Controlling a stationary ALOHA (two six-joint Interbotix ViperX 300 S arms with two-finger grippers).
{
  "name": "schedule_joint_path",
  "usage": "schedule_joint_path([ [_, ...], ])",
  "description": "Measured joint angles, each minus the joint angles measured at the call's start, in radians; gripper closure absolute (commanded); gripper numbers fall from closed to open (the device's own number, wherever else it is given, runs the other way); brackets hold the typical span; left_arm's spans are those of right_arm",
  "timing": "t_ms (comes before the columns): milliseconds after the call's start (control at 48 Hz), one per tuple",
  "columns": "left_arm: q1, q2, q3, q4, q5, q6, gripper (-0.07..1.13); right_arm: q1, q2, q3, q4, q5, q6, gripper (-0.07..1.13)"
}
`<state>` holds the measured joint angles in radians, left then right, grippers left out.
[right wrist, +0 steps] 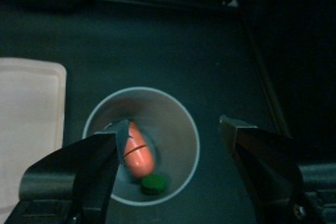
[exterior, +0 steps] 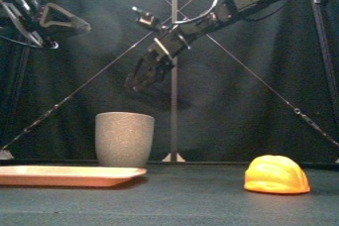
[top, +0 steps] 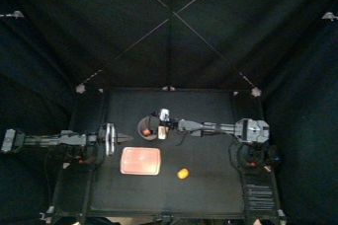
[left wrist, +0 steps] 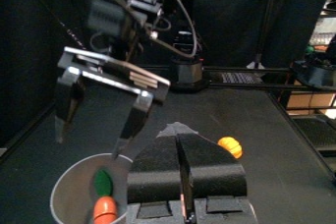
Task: Pick the carrot then place it in the grey bowl
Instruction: Drop carrot in the grey bowl and return to neutral
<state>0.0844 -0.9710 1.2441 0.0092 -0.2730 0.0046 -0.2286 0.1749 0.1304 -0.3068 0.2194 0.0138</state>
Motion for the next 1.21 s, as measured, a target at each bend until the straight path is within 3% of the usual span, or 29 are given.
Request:
schedule_joint_path([
  [354, 0.006, -0.008, 0.0, 0.0, 0.0, 0.002, 1.09, 0.011, -0.356, 0.327, 0.043, -0.236, 0.0, 0.01],
  [521, 0.021, -0.032, 0.0, 0.0, 0.0, 0.002, 1.09, 0.08, -0.538, 0.495, 0.086, -0.339, 0.003, 0.01],
  [750, 0.029, -0.057, 0.0, 0.0, 0.002, 0.002, 1.09, 0.181, -0.767, 0.649, 0.161, -0.351, 0.008, 0.01],
  [958, 0.031, -0.064, 0.0, 0.0, 0.002, 0.002, 1.09, 0.225, -1.031, 0.811, 0.236, -0.373, 0.003, 0.01],
  [1208, 0.034, -0.064, 0.0, 0.009, 0.0, 0.003, 1.09, 0.25, -1.206, 0.979, 0.25, -0.407, 0.008, 0.01],
])
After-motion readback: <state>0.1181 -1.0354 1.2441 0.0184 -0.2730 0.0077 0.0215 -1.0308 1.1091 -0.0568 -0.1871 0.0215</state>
